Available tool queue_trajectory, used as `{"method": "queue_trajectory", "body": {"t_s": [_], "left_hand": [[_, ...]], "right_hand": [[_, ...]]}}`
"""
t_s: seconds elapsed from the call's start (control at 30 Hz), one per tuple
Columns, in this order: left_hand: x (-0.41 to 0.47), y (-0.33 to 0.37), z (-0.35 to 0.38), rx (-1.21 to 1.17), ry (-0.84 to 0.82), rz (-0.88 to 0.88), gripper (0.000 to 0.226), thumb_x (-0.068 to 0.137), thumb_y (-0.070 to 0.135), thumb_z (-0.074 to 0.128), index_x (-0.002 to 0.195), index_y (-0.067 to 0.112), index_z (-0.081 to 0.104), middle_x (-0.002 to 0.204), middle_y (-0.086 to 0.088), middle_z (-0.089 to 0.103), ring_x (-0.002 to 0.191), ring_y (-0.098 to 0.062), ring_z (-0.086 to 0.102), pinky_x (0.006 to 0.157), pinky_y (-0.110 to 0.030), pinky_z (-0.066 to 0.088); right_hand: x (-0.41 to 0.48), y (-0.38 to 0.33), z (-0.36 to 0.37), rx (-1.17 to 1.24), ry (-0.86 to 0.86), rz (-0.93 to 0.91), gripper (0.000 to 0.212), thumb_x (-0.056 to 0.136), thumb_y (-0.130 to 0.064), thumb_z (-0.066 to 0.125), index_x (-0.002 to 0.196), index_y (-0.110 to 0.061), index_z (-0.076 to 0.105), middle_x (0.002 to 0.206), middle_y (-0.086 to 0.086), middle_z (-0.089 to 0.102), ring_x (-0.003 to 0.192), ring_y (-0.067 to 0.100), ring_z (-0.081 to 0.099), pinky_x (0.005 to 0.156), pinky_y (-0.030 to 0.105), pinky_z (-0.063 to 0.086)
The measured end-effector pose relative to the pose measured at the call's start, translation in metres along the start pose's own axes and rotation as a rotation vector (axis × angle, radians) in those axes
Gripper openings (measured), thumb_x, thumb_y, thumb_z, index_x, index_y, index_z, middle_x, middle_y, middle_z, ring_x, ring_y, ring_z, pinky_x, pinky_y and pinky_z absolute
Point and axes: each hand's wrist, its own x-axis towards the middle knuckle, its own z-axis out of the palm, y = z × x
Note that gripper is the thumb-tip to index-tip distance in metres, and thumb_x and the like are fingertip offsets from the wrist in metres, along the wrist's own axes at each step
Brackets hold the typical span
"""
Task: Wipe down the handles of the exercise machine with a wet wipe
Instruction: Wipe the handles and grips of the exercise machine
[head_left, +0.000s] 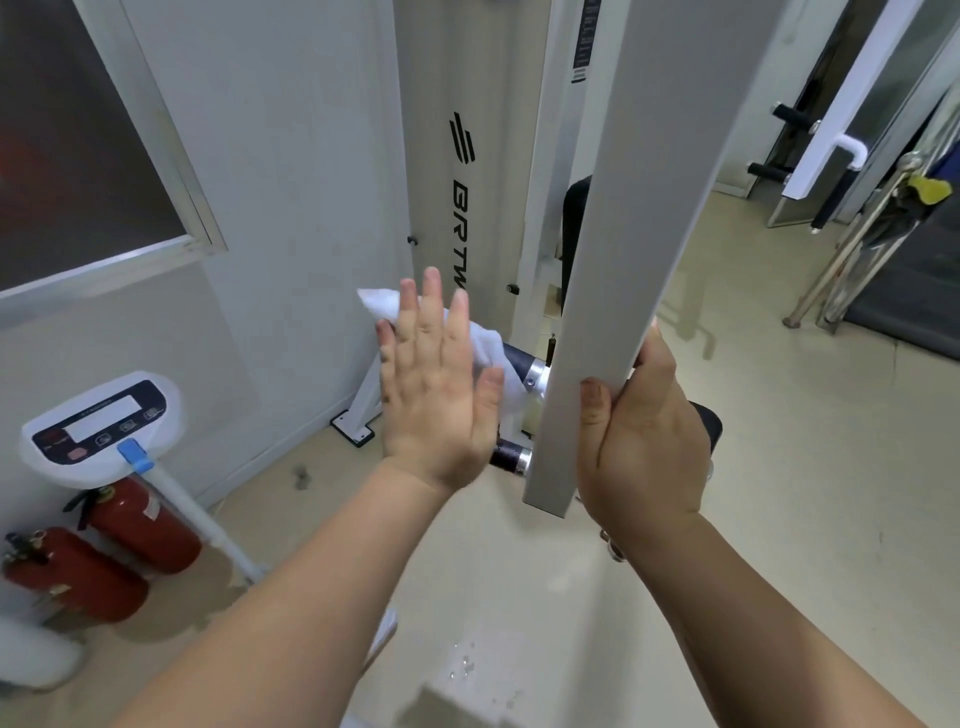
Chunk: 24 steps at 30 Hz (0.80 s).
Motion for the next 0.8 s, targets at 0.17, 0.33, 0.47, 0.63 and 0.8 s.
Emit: {"method": "queue_trajectory", "body": {"t_s": [0.17, 0.33, 0.47, 0.63, 0.8], "left_hand": [[-0.017, 0.038, 0.001, -0.165, -0.081, -0.111, 0.071, 0.101, 0.045, 0.020, 0.160, 0.007, 0.011, 0.166, -0.013, -0.017, 0.154, -0.030, -0.020, 0.125, -0.052, -0.001], [-0.046, 0.062, 0.012, -0.304, -0.059, -0.204, 0.069, 0.104, 0.051, 0.012, 0.157, 0.010, -0.008, 0.160, -0.002, -0.033, 0.151, -0.019, -0.030, 0.126, -0.042, -0.006], [-0.029, 0.074, 0.022, -0.329, 0.022, -0.350, 0.072, 0.108, 0.039, 0.034, 0.159, 0.006, -0.005, 0.158, -0.003, -0.038, 0.151, -0.021, -0.031, 0.126, -0.047, -0.002], [0.002, 0.053, 0.019, -0.374, 0.218, -0.409, 0.073, 0.103, 0.046, 0.017, 0.159, 0.000, 0.010, 0.166, -0.021, -0.016, 0.155, -0.032, -0.017, 0.126, -0.047, -0.006], [-0.026, 0.082, 0.029, -0.548, 0.169, -0.440, 0.068, 0.105, 0.046, 0.021, 0.159, 0.020, -0.010, 0.164, -0.008, -0.028, 0.154, -0.016, -0.022, 0.125, -0.037, -0.005]], "right_hand": [[-0.002, 0.001, 0.002, 0.005, 0.028, -0.019, 0.068, 0.096, -0.051, 0.029, 0.149, -0.008, 0.032, 0.120, 0.012, 0.068, 0.090, 0.038, 0.066, 0.068, 0.032, 0.036], [-0.006, -0.002, -0.001, -0.006, 0.015, -0.029, 0.067, 0.095, -0.054, 0.028, 0.148, -0.013, 0.028, 0.125, 0.011, 0.067, 0.094, 0.037, 0.066, 0.070, 0.035, 0.040], [-0.007, 0.000, -0.006, 0.006, -0.050, -0.034, 0.071, 0.092, -0.058, 0.025, 0.149, -0.017, 0.029, 0.128, 0.006, 0.065, 0.100, 0.033, 0.065, 0.074, 0.036, 0.044], [-0.007, 0.003, -0.009, 0.026, -0.091, -0.049, 0.071, 0.090, -0.060, 0.022, 0.150, -0.021, 0.025, 0.124, 0.004, 0.066, 0.100, 0.030, 0.065, 0.074, 0.036, 0.044], [-0.008, 0.001, -0.012, 0.026, -0.074, -0.079, 0.068, 0.092, -0.058, 0.024, 0.151, -0.023, 0.019, 0.134, 0.002, 0.061, 0.105, 0.031, 0.064, 0.075, 0.032, 0.040]]}}
